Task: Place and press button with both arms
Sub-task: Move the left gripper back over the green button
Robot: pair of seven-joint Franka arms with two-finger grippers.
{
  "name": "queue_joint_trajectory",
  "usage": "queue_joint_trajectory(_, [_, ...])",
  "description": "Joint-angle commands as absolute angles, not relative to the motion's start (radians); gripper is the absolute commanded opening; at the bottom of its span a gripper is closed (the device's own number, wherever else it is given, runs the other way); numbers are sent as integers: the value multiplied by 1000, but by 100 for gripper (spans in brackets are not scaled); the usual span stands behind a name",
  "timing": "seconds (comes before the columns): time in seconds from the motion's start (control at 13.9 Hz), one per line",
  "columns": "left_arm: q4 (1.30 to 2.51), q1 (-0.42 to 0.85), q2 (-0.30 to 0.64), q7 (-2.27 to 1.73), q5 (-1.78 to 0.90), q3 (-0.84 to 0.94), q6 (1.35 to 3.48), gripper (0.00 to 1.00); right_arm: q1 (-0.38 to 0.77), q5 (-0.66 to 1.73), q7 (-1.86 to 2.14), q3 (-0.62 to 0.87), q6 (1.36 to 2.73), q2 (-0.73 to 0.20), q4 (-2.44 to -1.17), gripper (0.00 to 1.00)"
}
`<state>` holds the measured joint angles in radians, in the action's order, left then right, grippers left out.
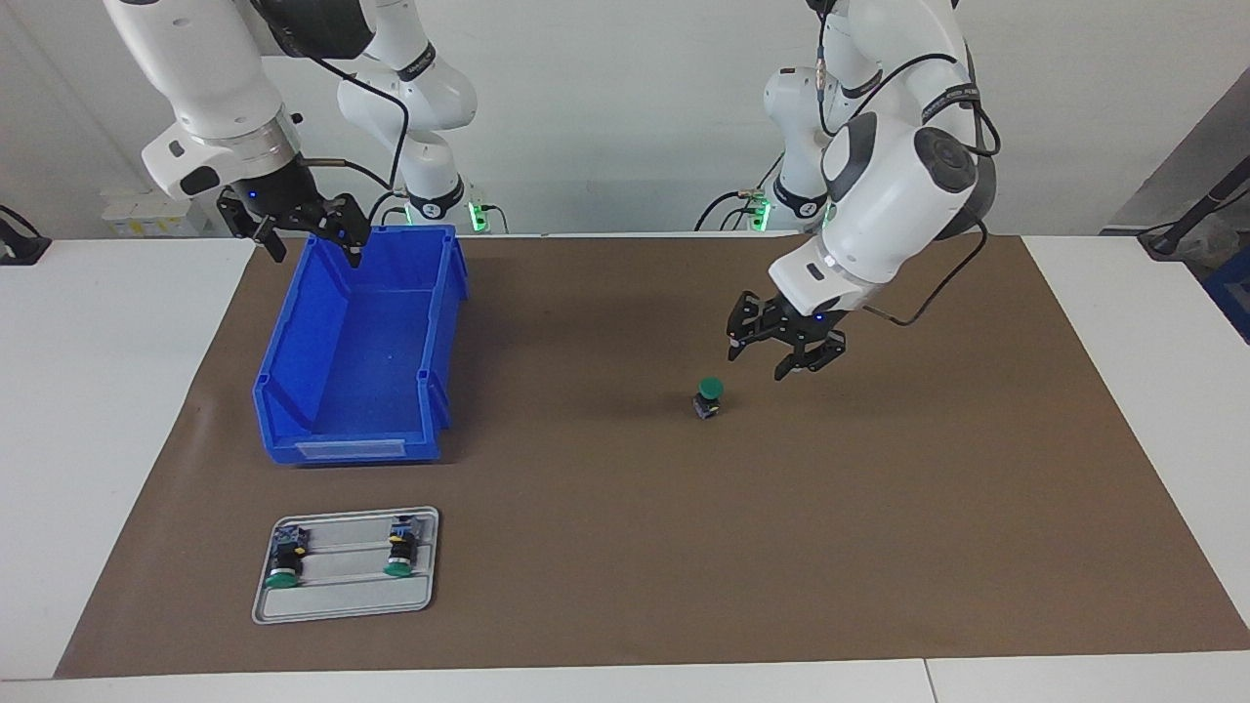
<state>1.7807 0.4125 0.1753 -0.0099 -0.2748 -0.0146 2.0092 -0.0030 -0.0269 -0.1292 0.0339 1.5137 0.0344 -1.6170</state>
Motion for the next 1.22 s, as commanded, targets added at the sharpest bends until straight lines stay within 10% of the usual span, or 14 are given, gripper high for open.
queue_joint_trajectory(0.0, [1951,465,91,-101,-250,-29,2196,0,-9,-15,-132,40,1513,57,-1640,100])
queue_joint_trajectory(1.15, [2002,557,175,-202,-181,-29,2273,0,-3,-32,-124,44,1577,57,-1646,99])
